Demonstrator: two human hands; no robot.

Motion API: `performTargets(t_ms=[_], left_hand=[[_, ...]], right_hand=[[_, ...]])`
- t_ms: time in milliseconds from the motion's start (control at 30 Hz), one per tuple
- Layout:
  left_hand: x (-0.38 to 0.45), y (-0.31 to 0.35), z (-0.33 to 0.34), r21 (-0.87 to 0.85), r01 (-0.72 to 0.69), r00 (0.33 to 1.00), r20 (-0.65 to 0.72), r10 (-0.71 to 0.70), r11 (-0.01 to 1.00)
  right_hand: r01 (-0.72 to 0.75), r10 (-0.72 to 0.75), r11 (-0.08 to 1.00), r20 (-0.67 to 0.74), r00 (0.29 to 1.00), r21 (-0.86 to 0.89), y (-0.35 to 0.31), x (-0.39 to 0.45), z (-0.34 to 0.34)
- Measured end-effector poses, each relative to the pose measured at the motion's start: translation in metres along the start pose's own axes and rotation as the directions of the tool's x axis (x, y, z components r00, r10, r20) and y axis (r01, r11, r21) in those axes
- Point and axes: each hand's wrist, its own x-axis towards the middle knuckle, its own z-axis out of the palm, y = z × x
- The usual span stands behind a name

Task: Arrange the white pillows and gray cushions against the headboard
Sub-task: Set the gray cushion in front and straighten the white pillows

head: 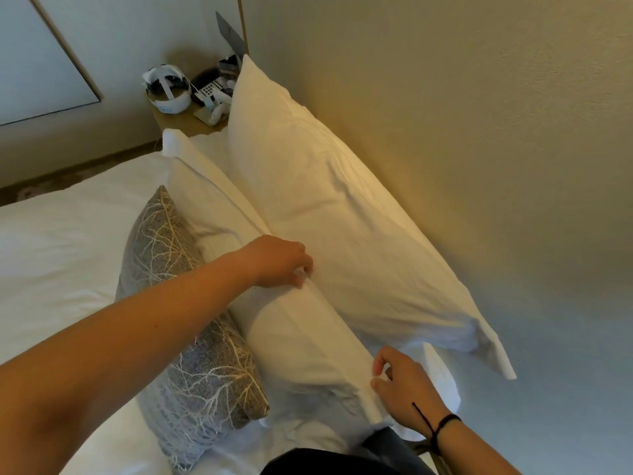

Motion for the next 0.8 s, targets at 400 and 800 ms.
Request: performTargets(t_ms=[400,800], left_hand=[[-0.008,-0.065,0.005,0.241,0.356,0.931,-0.176,-0.32,0.903],[-0.003,-0.132,0.0,0.16,0.441,0.893,-0.172,-0.415,0.883]], right_hand=[[0.27,-0.333,0.896,-0.13,0.934,-0.352,-0.077,0.025,0.007],[0.425,-0.466,0.863,-0.104,0.879,-0.273,-0.202,0.139,0.018]])
